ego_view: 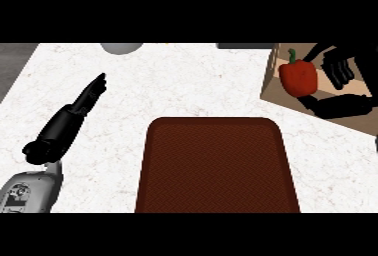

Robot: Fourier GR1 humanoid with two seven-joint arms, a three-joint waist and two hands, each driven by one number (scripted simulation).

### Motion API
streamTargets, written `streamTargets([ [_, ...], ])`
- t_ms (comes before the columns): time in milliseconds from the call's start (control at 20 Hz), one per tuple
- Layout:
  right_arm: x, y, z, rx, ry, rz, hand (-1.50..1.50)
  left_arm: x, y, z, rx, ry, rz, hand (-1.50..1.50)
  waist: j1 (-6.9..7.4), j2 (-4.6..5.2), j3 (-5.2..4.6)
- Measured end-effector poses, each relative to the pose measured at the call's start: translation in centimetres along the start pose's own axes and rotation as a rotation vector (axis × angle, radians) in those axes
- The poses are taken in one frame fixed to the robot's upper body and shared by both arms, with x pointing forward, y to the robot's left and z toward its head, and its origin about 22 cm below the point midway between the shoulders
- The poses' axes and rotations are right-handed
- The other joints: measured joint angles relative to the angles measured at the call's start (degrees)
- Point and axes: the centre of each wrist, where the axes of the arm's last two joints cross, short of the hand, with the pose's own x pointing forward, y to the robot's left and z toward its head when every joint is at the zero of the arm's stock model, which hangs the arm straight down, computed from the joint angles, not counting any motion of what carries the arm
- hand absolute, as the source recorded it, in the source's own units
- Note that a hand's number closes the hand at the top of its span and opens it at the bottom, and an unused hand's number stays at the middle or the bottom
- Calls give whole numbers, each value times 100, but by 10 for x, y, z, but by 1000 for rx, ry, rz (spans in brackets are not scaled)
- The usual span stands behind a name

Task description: Pick the bell pepper from the tray and place it in the cardboard box

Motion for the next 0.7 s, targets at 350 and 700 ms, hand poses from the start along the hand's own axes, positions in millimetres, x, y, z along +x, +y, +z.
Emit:
streamTargets([
  [350, -56, -30, -32, -15, 119, 74, 150, 1, -3, -1, -13, -11, 1, 0, 80, 26, 2],
  [700, -105, -46, -37, 229, 241, 166, 150, 5, -9, -4, -22, -18, 0, 0, 161, 60, 2],
])
